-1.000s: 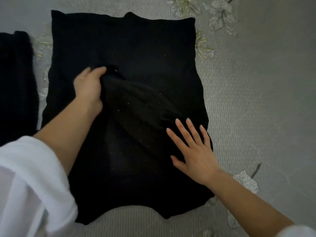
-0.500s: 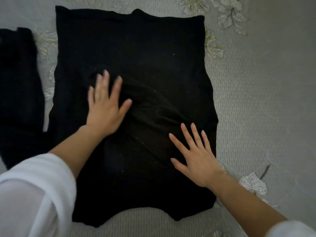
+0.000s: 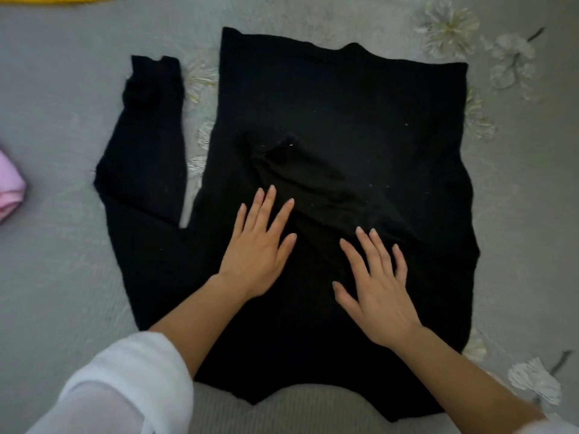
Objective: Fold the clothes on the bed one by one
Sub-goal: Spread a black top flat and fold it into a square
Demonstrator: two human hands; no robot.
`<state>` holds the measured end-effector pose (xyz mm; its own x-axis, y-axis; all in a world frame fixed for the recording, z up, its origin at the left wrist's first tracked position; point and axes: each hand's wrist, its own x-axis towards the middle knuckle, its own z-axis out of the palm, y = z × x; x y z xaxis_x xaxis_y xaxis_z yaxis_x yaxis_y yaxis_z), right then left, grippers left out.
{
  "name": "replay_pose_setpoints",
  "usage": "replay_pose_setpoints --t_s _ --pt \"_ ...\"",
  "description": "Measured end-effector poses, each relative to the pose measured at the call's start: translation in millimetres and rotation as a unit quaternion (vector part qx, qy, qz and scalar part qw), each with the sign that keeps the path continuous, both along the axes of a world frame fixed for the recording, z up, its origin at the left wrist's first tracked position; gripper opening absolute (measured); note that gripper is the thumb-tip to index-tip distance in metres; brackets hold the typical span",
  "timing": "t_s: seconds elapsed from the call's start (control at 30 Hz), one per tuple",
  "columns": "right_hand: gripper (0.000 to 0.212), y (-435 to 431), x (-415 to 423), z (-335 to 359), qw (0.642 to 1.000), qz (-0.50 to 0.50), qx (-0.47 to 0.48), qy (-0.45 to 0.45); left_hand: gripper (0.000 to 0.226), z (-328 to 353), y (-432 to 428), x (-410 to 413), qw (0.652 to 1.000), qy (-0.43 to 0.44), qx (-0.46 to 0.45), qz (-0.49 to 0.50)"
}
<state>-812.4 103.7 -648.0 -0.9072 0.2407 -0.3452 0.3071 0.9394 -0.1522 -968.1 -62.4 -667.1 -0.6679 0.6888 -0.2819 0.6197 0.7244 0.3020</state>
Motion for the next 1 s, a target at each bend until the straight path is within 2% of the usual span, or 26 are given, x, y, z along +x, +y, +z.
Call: replay_pose_setpoints --t_s 0.2,0.3,0.37,0.4,0.47,0.53,0.57,0.6,0.67,0.8,0.87,0.9,0.93,0.97,1.0 --pt "0.072 -67.4 -75.1 -7.4 0.996 0.076 -0.052 0.011 0.055 17.0 -83.8 -40.2 0.986 0.039 0.085 0.136" --pt "0.072 -92.2 -104.6 -12.5 0.994 0.094 -0.051 0.021 0.052 18.0 -122.1 -71.2 0.95 0.076 0.116 0.279" --pt "0.072 -101.8 -117.8 -17.0 0.994 0.098 -0.046 0.015 0.054 15.2 -144.2 -90.6 0.907 0.066 0.117 0.399" --pt "0.072 -104.6 -121.6 -19.7 0.995 0.094 -0.043 0.009 0.056 12.1 -154.8 -100.1 0.879 0.031 0.131 0.457" --pt "0.071 -107.3 -124.3 -25.4 0.996 0.088 -0.029 -0.003 0.065 7.5 -169.8 -118.0 0.799 -0.094 0.212 0.555" --pt "0.068 -108.5 -122.7 -30.1 0.996 0.09 -0.004 -0.012 0.066 10.5 -174.4 -130.1 0.724 -0.188 0.293 0.595" --pt "0.068 -109.0 -121.4 -31.7 0.996 0.092 0.008 -0.014 0.058 12.1 -173.2 -134.6 0.715 -0.206 0.306 0.594" --pt "0.068 -109.5 -120.6 -33.0 0.995 0.093 0.018 -0.014 0.044 14.1 -169.6 -137.5 0.722 -0.217 0.309 0.58" --pt "0.069 -109.9 -119.9 -33.6 0.995 0.092 0.029 -0.008 0.017 19.6 -156.6 -140.0 0.764 -0.217 0.303 0.527" --pt "0.068 -111.5 -120.0 -33.6 0.996 0.085 0.025 0.012 0.022 36.6 -121.1 -139.4 0.835 -0.103 0.318 0.437" --pt "0.068 -112.7 -120.3 -33.9 0.997 0.074 0.013 0.03 0.027 40.1 -101.4 -132.3 0.909 -0.045 0.286 0.301" --pt "0.067 -112.8 -120.1 -34.3 0.997 0.07 0.01 0.038 0.027 39.1 -91.8 -127.2 0.945 -0.046 0.239 0.217" --pt "0.067 -112.7 -120.0 -35.2 0.997 0.067 0.007 0.044 0.027 37.9 -83.9 -122.2 0.968 -0.069 0.189 0.152" --pt "0.067 -112.3 -119.8 -36.4 0.997 0.067 0.004 0.049 0.026 34.6 -78.5 -120.8 0.973 -0.112 0.161 0.121" --pt "0.067 -112.0 -119.5 -37.7 0.996 0.066 0.001 0.052 0.025 31.5 -75.4 -122.1 0.963 -0.161 0.179 0.125"
